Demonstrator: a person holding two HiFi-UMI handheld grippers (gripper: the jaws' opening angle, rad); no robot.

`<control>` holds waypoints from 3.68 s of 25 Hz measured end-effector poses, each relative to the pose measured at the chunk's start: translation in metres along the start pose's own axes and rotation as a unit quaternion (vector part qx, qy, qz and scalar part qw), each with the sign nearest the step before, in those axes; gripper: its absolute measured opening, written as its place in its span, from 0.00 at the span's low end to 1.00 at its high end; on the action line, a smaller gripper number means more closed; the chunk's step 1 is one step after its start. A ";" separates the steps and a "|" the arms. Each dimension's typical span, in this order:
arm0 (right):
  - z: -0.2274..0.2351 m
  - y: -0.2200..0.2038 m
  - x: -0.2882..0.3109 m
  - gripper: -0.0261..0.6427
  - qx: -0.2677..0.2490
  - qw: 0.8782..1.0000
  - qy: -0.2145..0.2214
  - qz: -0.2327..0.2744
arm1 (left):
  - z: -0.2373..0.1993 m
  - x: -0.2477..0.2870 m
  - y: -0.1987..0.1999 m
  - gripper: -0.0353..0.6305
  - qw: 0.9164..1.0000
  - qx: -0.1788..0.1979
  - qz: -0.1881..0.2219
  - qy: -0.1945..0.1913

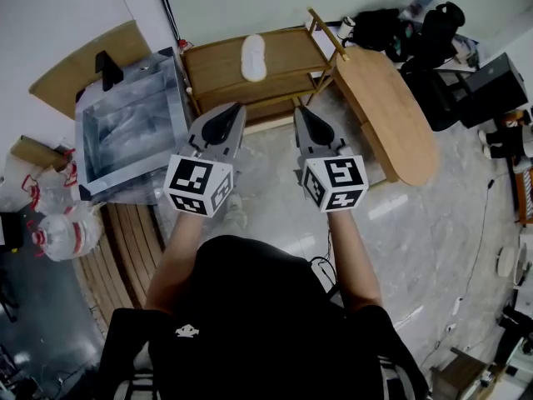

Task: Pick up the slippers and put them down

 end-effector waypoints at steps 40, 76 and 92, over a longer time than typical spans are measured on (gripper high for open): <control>0.143 -0.035 0.288 0.04 0.018 0.993 0.018 -0.113 | -0.182 0.246 -0.067 0.06 0.994 -0.053 -0.097 0.008; 0.198 -0.256 0.470 0.08 0.030 0.923 0.156 -0.350 | -0.237 0.316 -0.228 0.06 0.972 -0.057 -0.212 0.088; 0.203 -0.320 0.517 0.28 -0.001 0.904 0.118 -0.412 | -0.247 0.315 -0.264 0.06 0.965 -0.056 -0.235 0.105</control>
Point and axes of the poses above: the fingertips, and each gripper's own axes: x forward along the fingers, z to its right, y out of its top, the point moved 5 cm from there along -x, backward along the fingers, and after that the axes turned 6 degrees about y, right-handed, at the moved point
